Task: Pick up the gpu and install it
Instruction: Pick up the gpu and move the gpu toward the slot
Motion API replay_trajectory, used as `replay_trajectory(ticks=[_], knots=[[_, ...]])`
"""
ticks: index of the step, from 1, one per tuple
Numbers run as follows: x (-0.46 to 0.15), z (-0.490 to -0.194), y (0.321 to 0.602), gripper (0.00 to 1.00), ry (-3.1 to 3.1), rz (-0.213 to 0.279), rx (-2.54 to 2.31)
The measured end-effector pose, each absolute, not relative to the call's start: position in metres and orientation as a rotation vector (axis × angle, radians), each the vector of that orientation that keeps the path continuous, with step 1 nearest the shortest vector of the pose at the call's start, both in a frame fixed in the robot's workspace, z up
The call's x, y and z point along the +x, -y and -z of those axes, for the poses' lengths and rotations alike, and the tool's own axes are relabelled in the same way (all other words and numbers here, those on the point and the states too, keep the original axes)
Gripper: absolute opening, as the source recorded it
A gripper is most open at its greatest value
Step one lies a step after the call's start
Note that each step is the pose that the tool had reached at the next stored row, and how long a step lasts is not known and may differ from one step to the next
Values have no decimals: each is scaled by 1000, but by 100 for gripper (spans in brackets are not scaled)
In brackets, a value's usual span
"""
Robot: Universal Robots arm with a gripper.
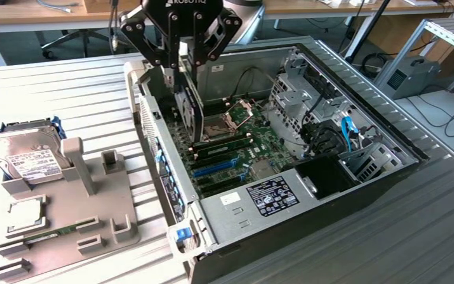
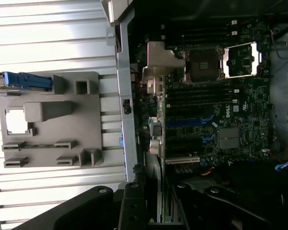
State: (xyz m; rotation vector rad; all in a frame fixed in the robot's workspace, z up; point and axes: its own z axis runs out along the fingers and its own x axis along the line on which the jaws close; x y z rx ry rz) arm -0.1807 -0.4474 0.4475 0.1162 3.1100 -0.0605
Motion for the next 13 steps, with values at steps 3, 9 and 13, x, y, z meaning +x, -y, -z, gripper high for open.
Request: replay_trajectory(ticks=[3, 9, 13], knots=[[-179, -447, 447, 26, -3110, 62, 116], [-174, -447, 447, 26, -3110, 66, 116], [-171, -446, 447, 26, -3110, 70, 116]])
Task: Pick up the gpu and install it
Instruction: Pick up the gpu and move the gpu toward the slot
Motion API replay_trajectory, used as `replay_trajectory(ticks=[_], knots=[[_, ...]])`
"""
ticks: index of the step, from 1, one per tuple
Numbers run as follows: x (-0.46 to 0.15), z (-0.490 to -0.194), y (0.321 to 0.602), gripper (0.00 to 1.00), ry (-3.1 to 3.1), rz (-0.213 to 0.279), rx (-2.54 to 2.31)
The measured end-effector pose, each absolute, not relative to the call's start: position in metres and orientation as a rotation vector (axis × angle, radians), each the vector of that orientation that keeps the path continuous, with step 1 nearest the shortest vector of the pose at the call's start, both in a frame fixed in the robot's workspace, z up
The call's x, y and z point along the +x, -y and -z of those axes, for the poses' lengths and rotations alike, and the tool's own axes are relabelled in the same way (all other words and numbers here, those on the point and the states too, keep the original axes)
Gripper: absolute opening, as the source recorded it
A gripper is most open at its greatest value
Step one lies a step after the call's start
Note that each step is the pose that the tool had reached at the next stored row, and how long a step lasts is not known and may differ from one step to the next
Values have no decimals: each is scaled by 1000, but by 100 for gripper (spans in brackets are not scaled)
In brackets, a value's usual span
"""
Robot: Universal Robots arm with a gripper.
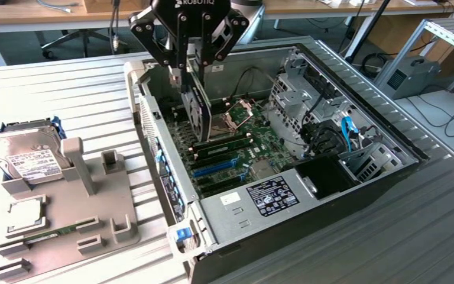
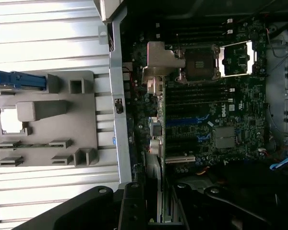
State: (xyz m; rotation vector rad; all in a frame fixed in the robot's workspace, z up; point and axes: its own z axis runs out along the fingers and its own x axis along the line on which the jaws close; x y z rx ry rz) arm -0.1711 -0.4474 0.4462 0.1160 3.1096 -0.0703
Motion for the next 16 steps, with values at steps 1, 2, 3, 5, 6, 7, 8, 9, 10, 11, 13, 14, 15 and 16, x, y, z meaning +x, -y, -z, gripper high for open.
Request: replay_trajectory(ticks=[1, 2, 3, 5, 6, 7, 8, 9, 10, 11, 13, 14, 15, 16], knots=[[-171, -446, 447, 26, -3110, 71, 116], [-170, -446, 447, 26, -3109, 72, 116], [-170, -446, 447, 26, -3109, 73, 116], [-168, -446, 447, 26, -3109, 74, 116], [-167, -446, 447, 26, -3109, 76, 116], [-167, -446, 447, 26, -3109, 77, 116], [-166, -445, 447, 26, -3109, 78, 116], [-165, -445, 447, 26, -3109, 79, 116], [-165, -445, 447, 26, -3109, 80, 116], [-164, -445, 447, 26, -3109, 81, 116], [-163, -445, 447, 26, -3109, 83, 116], [-162, -445, 447, 26, -3109, 84, 116], [-162, -445, 447, 26, -3109, 85, 116], [-161, -445, 447, 26, -3109, 86, 116]])
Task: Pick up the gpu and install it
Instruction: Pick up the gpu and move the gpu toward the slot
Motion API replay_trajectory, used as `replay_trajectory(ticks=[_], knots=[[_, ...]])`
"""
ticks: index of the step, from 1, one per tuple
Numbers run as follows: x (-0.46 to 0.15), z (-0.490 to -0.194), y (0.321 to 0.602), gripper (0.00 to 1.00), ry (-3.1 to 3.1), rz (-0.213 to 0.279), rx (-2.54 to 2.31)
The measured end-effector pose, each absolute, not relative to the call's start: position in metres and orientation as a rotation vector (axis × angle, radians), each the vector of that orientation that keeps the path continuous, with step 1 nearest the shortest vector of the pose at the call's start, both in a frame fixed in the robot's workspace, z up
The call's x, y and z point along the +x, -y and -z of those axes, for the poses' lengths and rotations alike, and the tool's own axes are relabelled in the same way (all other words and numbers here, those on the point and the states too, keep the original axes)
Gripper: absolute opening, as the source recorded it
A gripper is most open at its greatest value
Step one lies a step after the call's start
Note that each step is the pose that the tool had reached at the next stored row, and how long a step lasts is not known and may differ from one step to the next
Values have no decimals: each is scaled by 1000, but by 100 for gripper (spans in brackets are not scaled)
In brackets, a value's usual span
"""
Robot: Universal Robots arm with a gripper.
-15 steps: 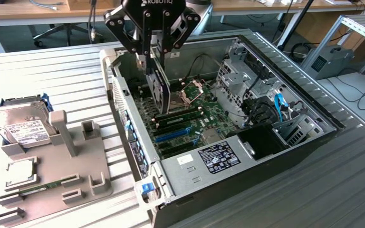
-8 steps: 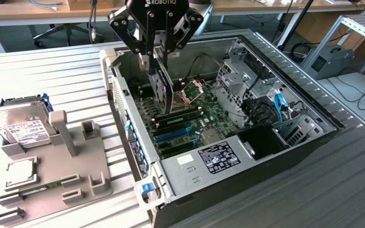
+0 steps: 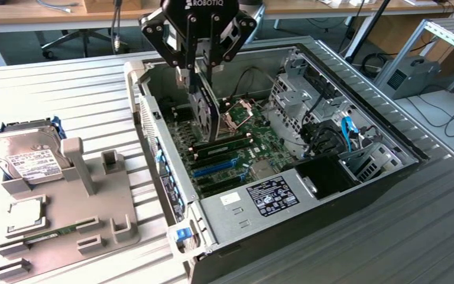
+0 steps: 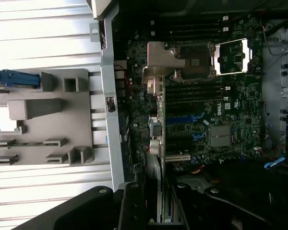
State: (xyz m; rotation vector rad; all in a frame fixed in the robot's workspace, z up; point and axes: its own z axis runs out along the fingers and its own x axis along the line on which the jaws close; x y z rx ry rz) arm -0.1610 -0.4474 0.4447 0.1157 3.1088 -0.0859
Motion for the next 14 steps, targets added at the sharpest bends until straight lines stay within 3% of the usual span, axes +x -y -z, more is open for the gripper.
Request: replay_trajectory(ticks=[14], knots=[[-153, -443, 447, 26, -3108, 99, 116]])
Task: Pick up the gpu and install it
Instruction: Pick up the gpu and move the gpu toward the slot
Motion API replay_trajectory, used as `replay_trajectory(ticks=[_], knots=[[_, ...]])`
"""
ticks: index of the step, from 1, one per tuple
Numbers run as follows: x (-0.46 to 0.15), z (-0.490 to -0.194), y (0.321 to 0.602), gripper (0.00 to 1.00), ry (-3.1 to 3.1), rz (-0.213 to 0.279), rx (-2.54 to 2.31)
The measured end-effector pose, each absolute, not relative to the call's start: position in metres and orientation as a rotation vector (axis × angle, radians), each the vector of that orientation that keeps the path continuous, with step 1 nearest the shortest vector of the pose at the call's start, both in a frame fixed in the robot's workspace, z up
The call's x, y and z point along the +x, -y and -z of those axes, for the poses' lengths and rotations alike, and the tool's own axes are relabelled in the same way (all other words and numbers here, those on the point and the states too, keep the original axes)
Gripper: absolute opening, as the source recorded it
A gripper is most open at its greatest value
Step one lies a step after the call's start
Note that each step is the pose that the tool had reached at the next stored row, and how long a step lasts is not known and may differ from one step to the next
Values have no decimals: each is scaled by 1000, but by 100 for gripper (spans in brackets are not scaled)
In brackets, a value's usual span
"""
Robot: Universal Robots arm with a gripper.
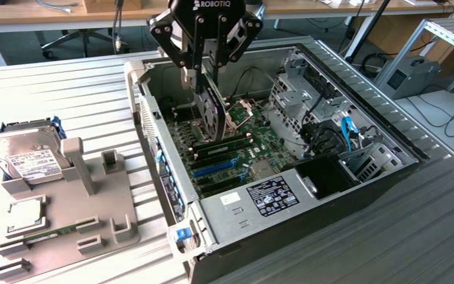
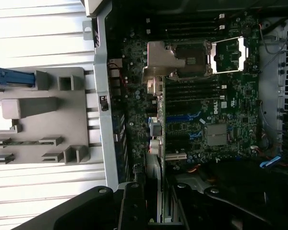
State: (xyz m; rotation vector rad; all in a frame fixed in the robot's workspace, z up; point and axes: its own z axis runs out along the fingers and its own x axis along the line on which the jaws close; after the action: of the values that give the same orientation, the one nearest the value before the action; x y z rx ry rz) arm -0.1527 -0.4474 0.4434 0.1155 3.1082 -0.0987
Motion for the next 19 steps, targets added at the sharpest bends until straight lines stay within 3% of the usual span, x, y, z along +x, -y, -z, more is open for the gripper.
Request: replay_trajectory(ticks=[19], knots=[[-143, -442, 447, 26, -3107, 113, 115]])
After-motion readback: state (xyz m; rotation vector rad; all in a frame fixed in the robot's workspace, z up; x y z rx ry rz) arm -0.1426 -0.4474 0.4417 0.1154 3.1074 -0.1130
